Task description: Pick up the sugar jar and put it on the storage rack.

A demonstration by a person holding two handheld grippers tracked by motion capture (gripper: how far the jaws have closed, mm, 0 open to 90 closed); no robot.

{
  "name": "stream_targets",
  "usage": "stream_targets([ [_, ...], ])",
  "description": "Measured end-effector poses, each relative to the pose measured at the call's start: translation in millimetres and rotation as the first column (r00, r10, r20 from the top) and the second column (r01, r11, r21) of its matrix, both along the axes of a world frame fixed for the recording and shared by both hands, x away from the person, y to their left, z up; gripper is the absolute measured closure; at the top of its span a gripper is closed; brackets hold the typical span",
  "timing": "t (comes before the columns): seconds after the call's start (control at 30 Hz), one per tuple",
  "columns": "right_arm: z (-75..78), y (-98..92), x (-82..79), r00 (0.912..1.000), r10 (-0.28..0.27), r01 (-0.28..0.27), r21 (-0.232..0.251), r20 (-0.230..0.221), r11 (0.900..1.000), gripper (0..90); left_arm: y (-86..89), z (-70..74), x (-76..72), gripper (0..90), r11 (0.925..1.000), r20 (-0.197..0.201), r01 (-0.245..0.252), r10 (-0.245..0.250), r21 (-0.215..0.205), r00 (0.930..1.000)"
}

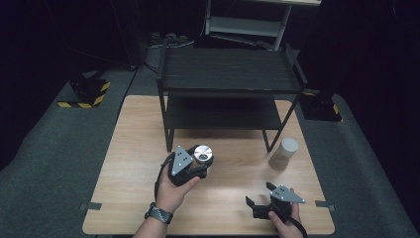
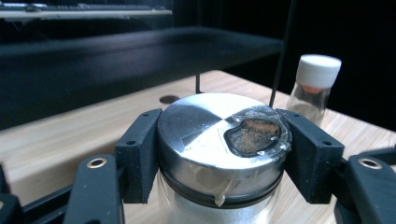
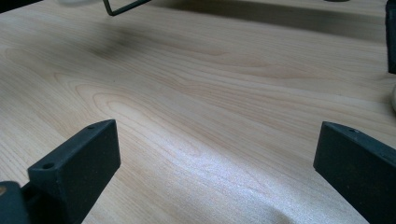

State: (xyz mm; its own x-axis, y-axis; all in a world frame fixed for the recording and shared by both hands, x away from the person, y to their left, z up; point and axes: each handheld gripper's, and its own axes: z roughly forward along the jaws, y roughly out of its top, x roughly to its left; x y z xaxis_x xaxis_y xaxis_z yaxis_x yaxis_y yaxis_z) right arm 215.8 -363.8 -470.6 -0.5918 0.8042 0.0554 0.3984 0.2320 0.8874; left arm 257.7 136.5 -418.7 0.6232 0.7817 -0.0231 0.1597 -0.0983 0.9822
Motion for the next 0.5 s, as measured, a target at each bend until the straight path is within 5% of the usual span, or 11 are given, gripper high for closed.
stream_targets([
  [0.5, -0.1, -0.9, 0.5, 1.0000, 0.001, -0.001, 0.005, -0.003, 1.000, 0.4, 5.6, 62.2, -6.0, 35.2, 0.9988, 0.061, -0.046, 0.046, -0.015, 0.9971],
])
